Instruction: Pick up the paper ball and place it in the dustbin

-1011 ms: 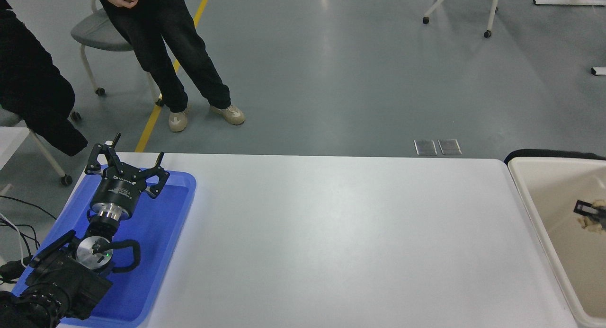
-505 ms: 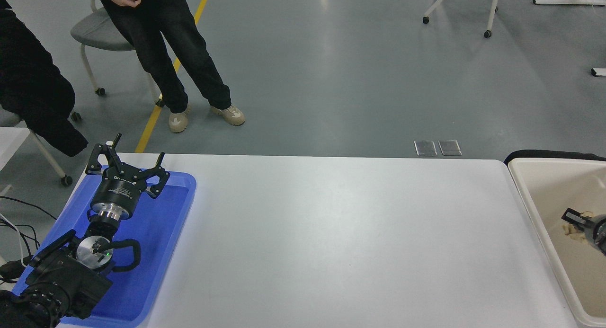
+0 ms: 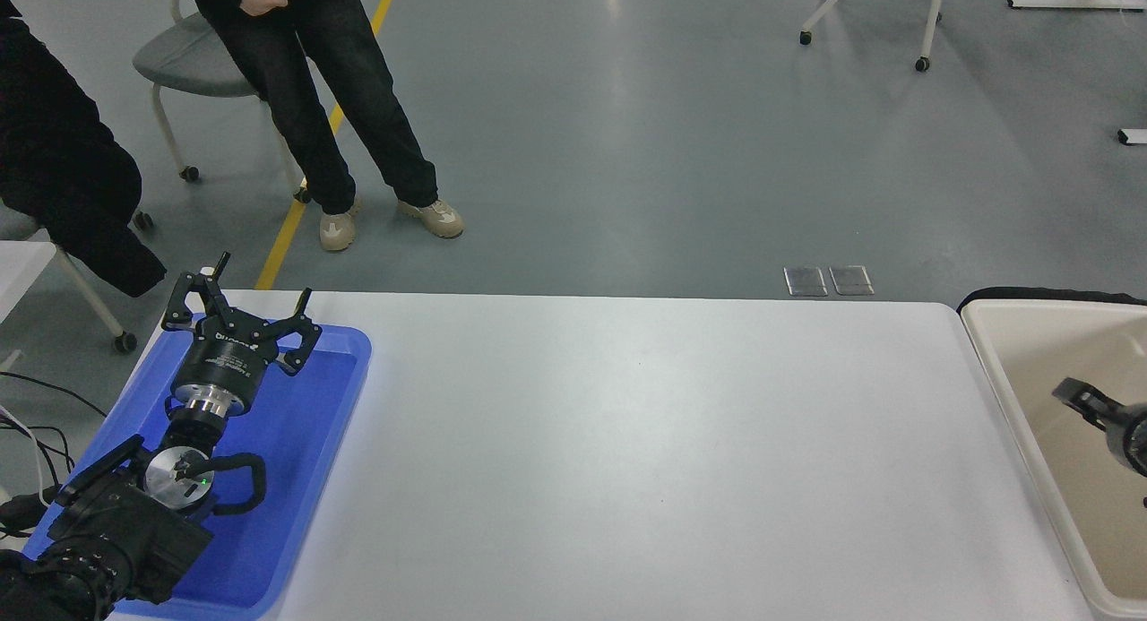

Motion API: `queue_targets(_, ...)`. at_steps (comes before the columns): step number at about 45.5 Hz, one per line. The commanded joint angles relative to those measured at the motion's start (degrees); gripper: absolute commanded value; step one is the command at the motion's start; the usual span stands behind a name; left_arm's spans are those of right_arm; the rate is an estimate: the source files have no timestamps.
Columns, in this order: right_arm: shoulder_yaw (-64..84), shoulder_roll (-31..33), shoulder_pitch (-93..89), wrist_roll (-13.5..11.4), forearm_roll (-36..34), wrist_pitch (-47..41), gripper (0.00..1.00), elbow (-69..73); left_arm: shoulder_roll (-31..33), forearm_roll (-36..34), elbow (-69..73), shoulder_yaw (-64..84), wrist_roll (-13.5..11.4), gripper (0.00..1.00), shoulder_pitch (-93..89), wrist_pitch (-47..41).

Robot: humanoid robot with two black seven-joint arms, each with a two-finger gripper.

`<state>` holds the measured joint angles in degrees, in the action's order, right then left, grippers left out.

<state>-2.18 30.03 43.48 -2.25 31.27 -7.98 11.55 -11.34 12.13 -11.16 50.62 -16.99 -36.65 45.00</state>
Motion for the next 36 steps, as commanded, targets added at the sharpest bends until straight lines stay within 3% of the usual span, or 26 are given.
queue_targets(1, -10.5, 0.4, 4.9, 0.0, -13.0, -0.3, 1.0, 7.3, 0.0, 0.0, 0.0, 0.0, -0.1, 1.0, 0.1, 0.0)
queue_targets(7, -19.4, 3.4, 4.9, 0.0, -25.2, -0.3, 1.0, 23.5, -0.1, 0.0, 0.0, 0.0, -0.1, 1.0, 0.1, 0.0)
queue_targets(12, -24.5, 3.3, 4.3, 0.1, -30.4, -0.3, 1.0, 32.6, -0.1, 0.1, 0.0, 0.0, -0.1, 1.0, 0.2, 0.0)
queue_targets(22, -31.9, -2.8, 1.2, 0.4, -43.8, -0.5, 1.0, 41.1, -0.1, 0.1, 0.0, 0.0, -0.1, 1.0, 0.2, 0.0)
queue_targets(36, -47.0, -14.1, -6.6, 0.8, -45.2, -4.6, 1.0, 35.9, -0.1, 0.0, 0.0, 0.0, -0.1, 1.0, 0.2, 0.0)
